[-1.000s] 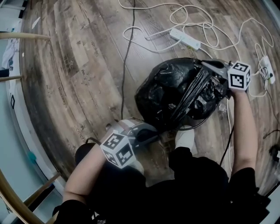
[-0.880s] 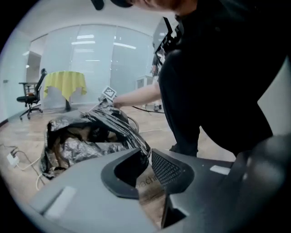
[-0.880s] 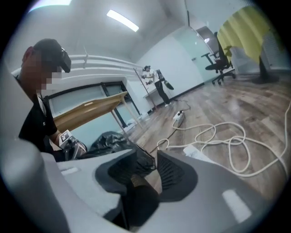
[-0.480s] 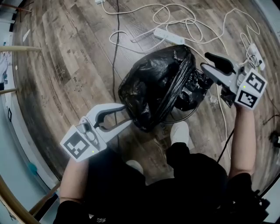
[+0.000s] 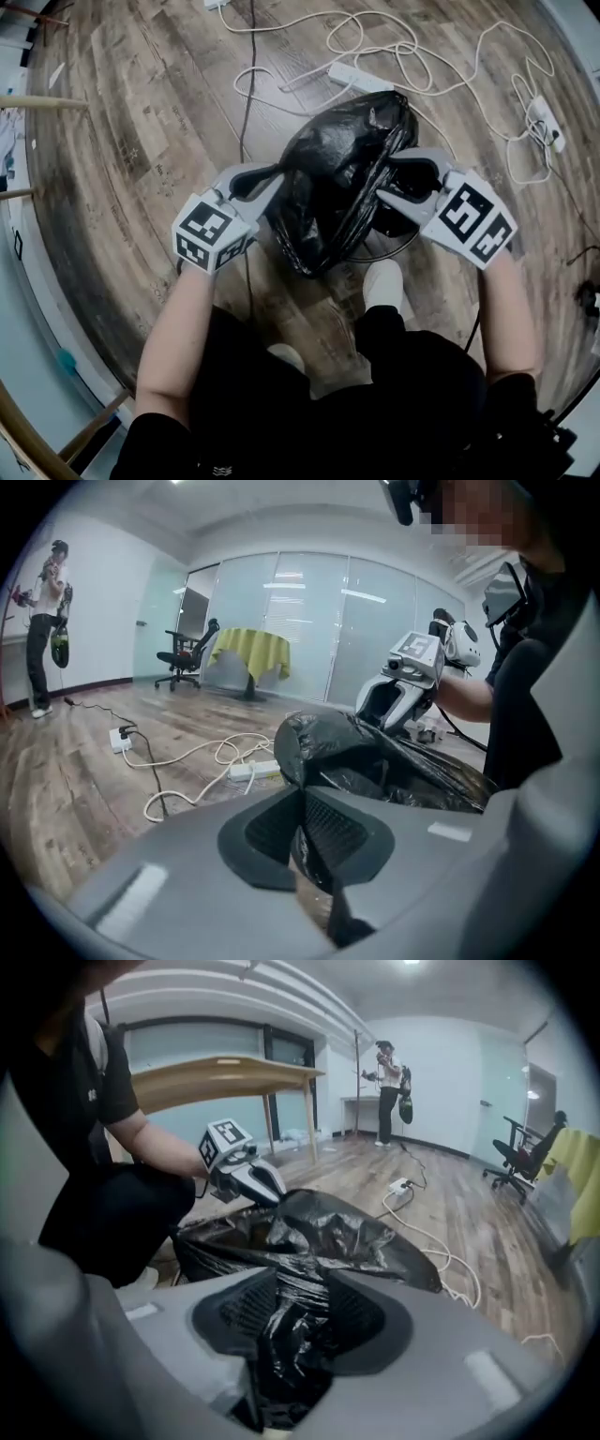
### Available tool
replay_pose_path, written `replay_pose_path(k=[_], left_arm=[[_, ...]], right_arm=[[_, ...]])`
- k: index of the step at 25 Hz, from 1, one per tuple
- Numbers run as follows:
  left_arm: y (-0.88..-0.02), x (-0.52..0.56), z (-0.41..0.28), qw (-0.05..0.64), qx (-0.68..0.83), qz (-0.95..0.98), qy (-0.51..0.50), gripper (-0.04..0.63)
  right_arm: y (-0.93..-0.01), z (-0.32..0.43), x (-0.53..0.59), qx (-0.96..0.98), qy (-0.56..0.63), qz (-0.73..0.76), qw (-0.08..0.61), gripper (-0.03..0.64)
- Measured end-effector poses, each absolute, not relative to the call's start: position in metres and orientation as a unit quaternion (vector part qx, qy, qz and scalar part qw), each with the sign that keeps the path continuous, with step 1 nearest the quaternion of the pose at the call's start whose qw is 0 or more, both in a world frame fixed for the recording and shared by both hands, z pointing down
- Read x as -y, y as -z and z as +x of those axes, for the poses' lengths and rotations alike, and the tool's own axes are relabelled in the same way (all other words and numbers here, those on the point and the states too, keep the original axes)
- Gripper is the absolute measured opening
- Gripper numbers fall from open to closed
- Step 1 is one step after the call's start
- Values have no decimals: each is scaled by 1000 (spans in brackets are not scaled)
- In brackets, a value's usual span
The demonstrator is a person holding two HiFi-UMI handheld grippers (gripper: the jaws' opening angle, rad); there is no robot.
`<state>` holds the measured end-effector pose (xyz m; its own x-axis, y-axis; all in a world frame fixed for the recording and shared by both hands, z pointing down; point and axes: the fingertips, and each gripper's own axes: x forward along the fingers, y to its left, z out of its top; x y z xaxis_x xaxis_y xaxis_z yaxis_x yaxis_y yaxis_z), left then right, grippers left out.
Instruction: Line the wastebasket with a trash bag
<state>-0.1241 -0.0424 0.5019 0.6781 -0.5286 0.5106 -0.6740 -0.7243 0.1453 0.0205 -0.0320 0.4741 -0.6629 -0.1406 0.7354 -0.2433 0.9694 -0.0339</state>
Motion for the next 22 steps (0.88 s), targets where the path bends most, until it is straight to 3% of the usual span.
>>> replay_pose_path(k=[2,5,13,22], left_arm=[[-508,39,-121,170,329,902,-223,9],[-514,34,-121,165,322,905,-225,8],[-523,36,-133,178,333,897,-232,8],[-542,31,-132,190,324,892,-250,8]], right_arm=[[-488,21,34,900,-52,107,419,151],[-487,23,36,907,-44,115,403,3],[-438,69,14,943,-69,162,283,3],[-500,135,-42,923,-189,217,254,3]])
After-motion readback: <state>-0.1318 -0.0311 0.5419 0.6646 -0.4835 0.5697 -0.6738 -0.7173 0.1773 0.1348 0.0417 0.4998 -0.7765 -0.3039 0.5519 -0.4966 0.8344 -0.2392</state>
